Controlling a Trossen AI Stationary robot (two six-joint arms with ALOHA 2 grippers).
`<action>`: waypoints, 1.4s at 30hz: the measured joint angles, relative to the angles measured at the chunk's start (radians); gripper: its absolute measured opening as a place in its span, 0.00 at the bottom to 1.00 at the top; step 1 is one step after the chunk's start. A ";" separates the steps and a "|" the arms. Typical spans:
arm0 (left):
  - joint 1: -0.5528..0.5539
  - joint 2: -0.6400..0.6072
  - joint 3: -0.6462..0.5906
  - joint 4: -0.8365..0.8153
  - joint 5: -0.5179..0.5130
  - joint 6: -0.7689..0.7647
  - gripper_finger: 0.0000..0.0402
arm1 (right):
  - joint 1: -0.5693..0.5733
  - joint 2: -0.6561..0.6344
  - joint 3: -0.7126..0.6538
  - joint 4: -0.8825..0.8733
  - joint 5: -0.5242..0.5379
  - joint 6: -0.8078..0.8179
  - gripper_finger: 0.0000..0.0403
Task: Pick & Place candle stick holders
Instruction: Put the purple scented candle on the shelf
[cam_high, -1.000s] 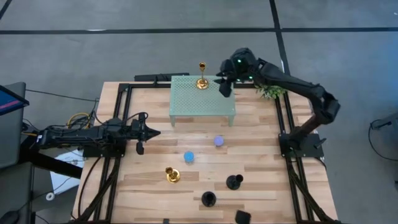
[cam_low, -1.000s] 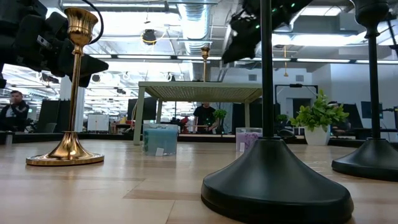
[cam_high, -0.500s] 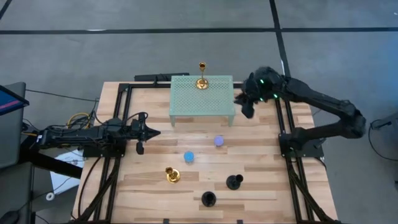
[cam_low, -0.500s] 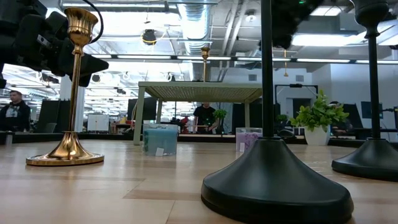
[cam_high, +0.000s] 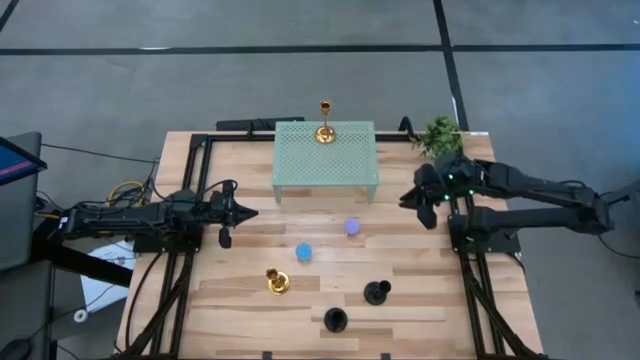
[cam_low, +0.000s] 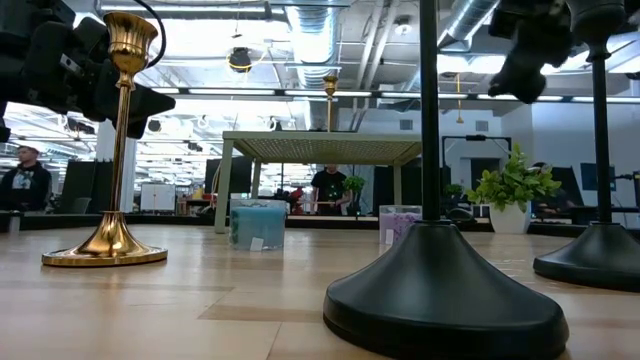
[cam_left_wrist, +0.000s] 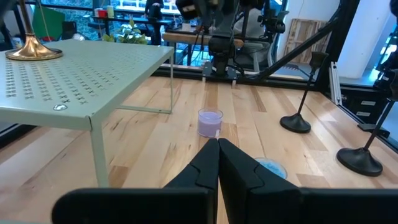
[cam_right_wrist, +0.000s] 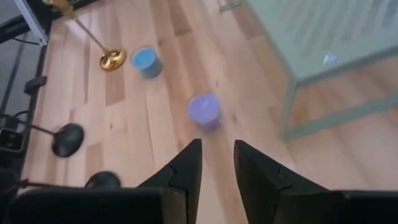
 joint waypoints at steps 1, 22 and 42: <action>0.000 0.000 0.000 0.000 0.000 0.000 0.02 | 0.009 -0.012 -0.016 0.000 0.000 0.015 0.21; 0.000 0.000 0.000 0.006 0.000 0.000 0.02 | 0.118 0.101 -0.193 0.150 -0.004 0.252 0.21; 0.000 0.000 0.000 0.008 0.000 0.000 0.02 | 0.366 0.482 -0.192 0.663 0.039 0.181 0.16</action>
